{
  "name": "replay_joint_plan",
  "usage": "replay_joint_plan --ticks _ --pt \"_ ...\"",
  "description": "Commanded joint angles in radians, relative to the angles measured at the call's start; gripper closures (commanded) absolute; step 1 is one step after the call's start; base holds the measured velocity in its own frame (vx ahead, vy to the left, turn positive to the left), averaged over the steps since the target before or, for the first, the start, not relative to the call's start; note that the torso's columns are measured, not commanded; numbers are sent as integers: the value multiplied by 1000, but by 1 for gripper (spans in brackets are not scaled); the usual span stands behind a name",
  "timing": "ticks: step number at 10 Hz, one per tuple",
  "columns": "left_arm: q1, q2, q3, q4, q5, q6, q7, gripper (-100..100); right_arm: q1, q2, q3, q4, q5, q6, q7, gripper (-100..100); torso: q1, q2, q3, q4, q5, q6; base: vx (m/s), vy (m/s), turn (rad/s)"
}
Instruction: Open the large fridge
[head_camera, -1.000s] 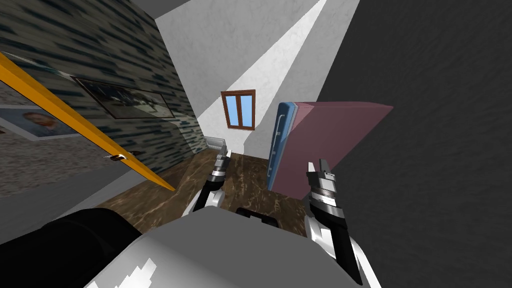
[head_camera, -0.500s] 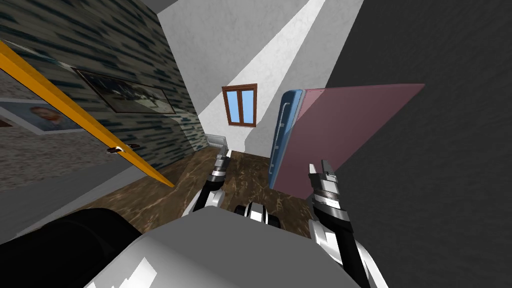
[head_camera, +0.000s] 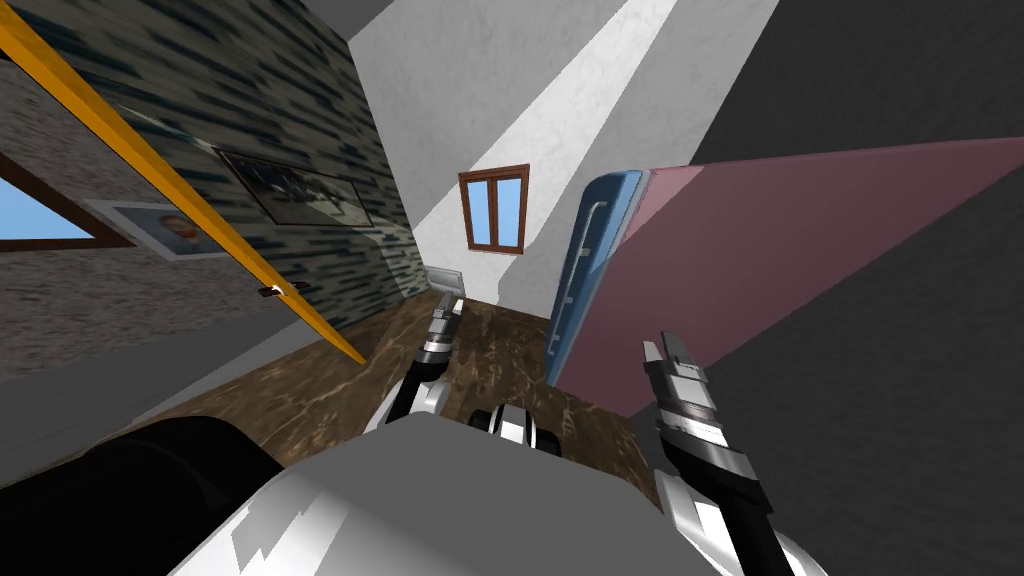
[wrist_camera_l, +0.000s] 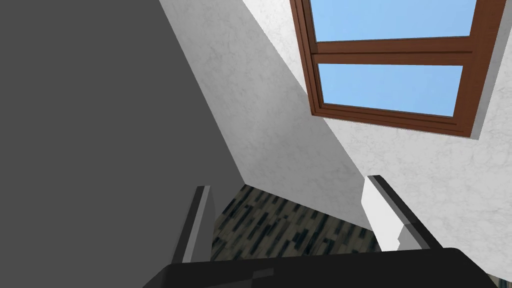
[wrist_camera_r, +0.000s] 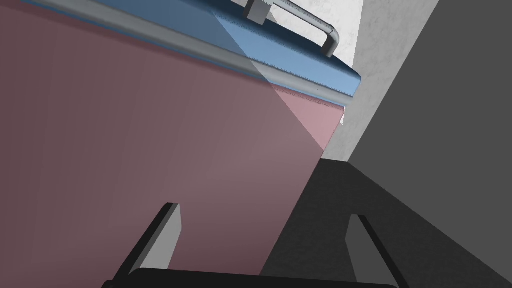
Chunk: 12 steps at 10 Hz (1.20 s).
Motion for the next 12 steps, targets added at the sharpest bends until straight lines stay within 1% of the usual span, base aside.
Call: replay_joint_plan --ticks 1,2,3,4,5,6,7,8,9,10,11,12 --pt "0 0 0 0 0 0 0 0 44 -10 -58 -5 -5 -6 20 -100 0 0 0 0 0 0 59 16 84" --pt "0 0 0 0 0 0 0 0 75 -17 -98 -7 -10 -6 39 -100 1 0 0 0 0 0 59 27 140" --pt "0 0 0 0 0 0 0 0 75 -17 -107 -7 -10 -6 39 -100 2 0 0 0 0 0 51 33 114" --pt "0 0 0 0 0 0 0 0 109 -23 -149 -10 -15 -6 59 -100 3 0 0 0 1 0 75 45 241" --pt "0 0 0 0 0 0 0 0 109 -23 -159 -10 -15 -6 59 -100 3 -2 -1 0 1 -1 59 32 107" --pt "0 0 0 0 0 0 0 0 145 -27 -195 -13 -20 -7 80 -100 2 -1 0 0 0 0 73 47 167" --pt "0 0 0 0 0 0 0 0 145 -27 -214 -13 -20 -7 80 -100 2 -1 0 0 0 -1 70 41 110" --pt "0 0 0 0 0 0 0 0 182 -30 -252 -16 -25 -7 102 -100 2 -1 0 0 0 0 71 48 275" --pt "0 0 0 0 0 0 0 0 182 -30 -271 -16 -25 -7 102 -100 2 -1 0 0 0 -1 64 22 99" --pt "0 0 0 0 0 0 0 0 221 -31 -302 -20 -31 -6 125 -100 0 0 0 0 0 0 91 21 200" --pt "0 0 0 0 0 0 0 0 221 -31 -331 -20 -31 -6 125 -100 1 -1 -1 0 0 -1 81 17 119" --pt "0 0 0 0 0 0 0 0 260 -32 -364 -23 -36 -5 149 -100 1 -1 -1 0 0 0 97 30 187"
